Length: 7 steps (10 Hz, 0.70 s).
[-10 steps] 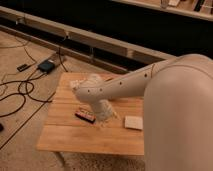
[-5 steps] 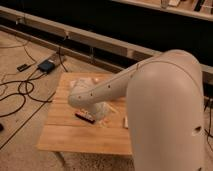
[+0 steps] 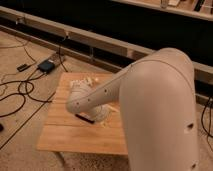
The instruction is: Place the white sponge in the ceramic cup
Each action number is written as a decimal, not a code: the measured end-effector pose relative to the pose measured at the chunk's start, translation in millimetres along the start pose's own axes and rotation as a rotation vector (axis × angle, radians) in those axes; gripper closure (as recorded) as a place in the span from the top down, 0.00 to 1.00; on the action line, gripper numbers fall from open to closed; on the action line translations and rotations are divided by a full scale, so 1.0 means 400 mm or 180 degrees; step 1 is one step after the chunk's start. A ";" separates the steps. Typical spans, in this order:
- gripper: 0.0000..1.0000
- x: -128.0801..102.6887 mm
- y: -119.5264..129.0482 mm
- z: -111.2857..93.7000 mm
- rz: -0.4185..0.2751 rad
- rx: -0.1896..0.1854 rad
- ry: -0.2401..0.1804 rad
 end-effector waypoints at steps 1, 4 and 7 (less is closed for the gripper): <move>0.65 -0.001 0.001 -0.001 -0.0003 0.0001 -0.0001; 0.65 -0.001 0.000 0.001 0.0000 -0.0001 -0.0008; 0.65 0.032 0.020 0.060 0.0030 -0.0106 -0.0075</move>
